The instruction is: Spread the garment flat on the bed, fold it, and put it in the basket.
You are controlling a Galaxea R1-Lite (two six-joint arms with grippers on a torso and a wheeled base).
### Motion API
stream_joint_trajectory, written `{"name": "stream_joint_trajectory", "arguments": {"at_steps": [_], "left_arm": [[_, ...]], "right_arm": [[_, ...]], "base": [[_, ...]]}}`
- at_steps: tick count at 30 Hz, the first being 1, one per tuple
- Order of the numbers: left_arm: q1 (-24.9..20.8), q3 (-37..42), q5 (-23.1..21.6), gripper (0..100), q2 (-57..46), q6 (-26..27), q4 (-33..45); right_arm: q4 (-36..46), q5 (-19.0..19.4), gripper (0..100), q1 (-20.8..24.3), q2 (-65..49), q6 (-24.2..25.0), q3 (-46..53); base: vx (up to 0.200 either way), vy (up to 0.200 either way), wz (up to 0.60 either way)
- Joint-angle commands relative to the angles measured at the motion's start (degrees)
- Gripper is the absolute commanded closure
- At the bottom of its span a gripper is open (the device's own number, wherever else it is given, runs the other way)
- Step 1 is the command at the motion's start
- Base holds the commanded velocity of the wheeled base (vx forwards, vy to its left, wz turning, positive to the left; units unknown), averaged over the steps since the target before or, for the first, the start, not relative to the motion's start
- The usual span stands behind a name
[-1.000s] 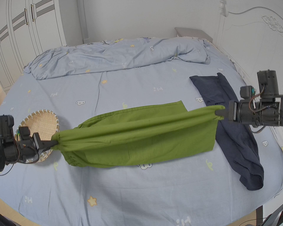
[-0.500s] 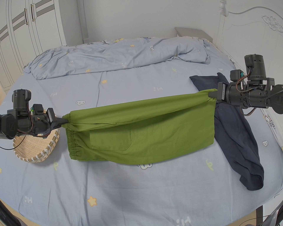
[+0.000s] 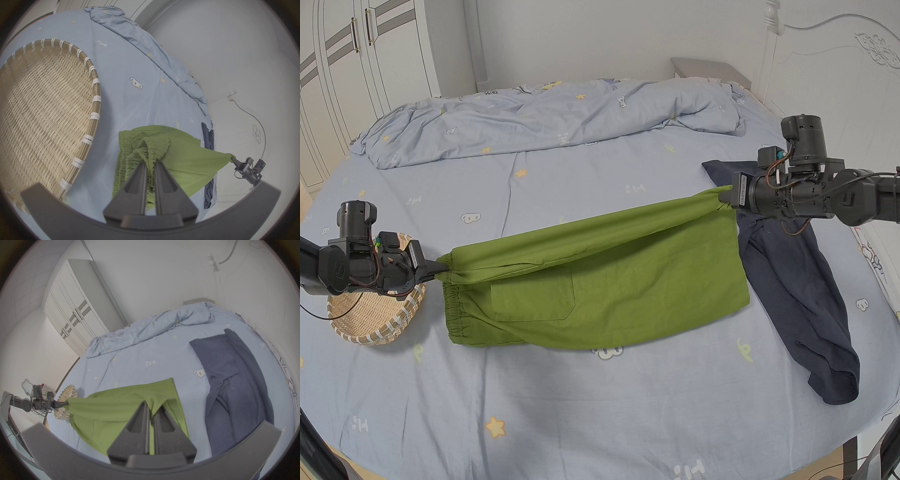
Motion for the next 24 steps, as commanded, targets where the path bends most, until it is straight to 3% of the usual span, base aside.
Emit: {"name": "stream_joint_trajectory", "arguments": {"at_steps": [1, 23, 24], "left_arm": [[-0.1, -0.6, 0.0, 100, 2.8, 1.8, -0.1], [-1.3, -6.0, 0.5, 100, 9.0, 1.9, -0.2], [-1.4, -6.2, 0.7, 0, 9.0, 1.9, -0.2]], "right_arm": [[-0.4, 0.0, 100, -0.4, 6.0, -0.1, -1.0], [-5.0, 0.1, 100, -0.7, 11.6, -1.0, -1.1], [-5.3, 0.1, 0, -0.7, 11.9, -1.0, -1.2]], "base": [[0.000, 0.000, 0.00], [0.000, 0.000, 0.00], [0.000, 0.000, 0.00]]}}
